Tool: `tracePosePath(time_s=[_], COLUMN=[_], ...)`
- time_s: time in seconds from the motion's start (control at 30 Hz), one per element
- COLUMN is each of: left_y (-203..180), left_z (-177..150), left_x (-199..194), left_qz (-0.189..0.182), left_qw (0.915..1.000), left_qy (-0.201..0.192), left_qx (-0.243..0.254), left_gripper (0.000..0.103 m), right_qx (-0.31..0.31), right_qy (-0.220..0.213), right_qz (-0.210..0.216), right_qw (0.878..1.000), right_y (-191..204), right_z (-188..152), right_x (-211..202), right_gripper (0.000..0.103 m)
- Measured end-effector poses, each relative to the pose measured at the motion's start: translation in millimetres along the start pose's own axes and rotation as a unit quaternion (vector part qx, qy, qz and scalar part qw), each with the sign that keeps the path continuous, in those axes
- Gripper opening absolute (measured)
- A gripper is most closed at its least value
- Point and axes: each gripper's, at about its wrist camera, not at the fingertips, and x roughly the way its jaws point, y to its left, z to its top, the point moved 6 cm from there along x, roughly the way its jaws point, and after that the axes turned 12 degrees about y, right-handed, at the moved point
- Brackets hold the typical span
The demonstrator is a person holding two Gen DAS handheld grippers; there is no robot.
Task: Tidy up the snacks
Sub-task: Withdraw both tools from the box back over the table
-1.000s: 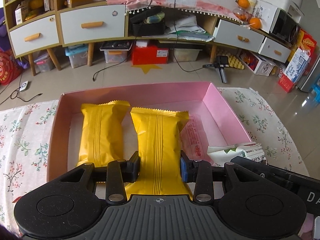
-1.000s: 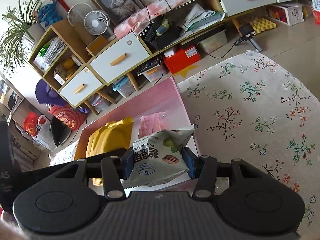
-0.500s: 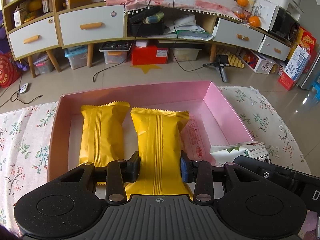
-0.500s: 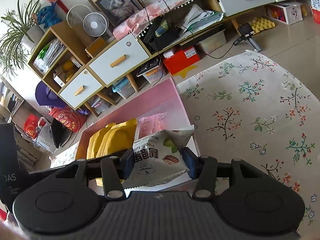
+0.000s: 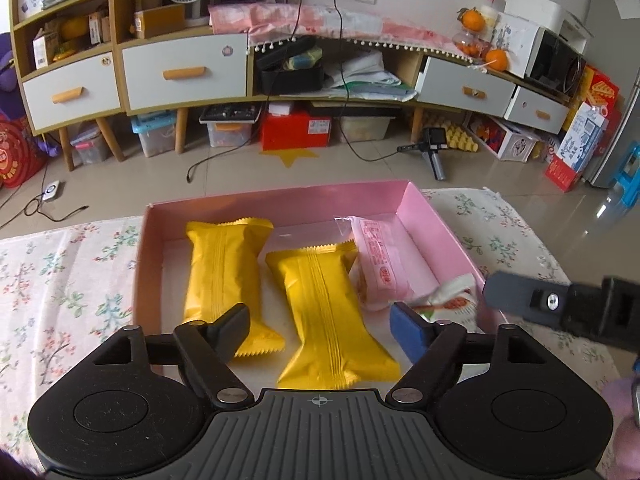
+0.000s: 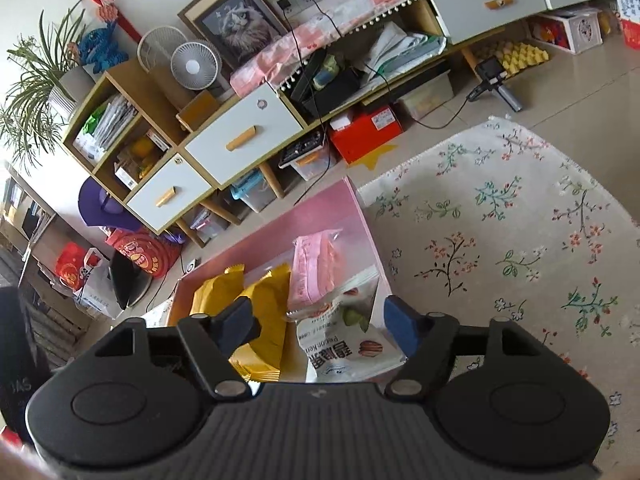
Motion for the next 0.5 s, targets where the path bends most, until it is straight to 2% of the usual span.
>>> tracePosePath(time_s=[0.37, 0.5], left_y=[8.0, 6.4], left_z=[-55.3, -82.9], left_x=[-62.5, -90.8], left_qz=[0.019, 0.029], left_qw=[0.9998, 0.9994], left_qy=[-0.002, 0.006], left_qx=[-0.011, -0.015], left_gripper=[0.093, 0.097], right_qx=[-0.077, -0.145], right_qy=[-0.004, 0.012], right_qz=[-0.026, -0.051], right_qw=[0.997, 0.988], right_y=[21.5, 40.3], right_z=[-14.7, -30.8], right_x=[-30.1, -38.1], right_gripper=[0.095, 0.097])
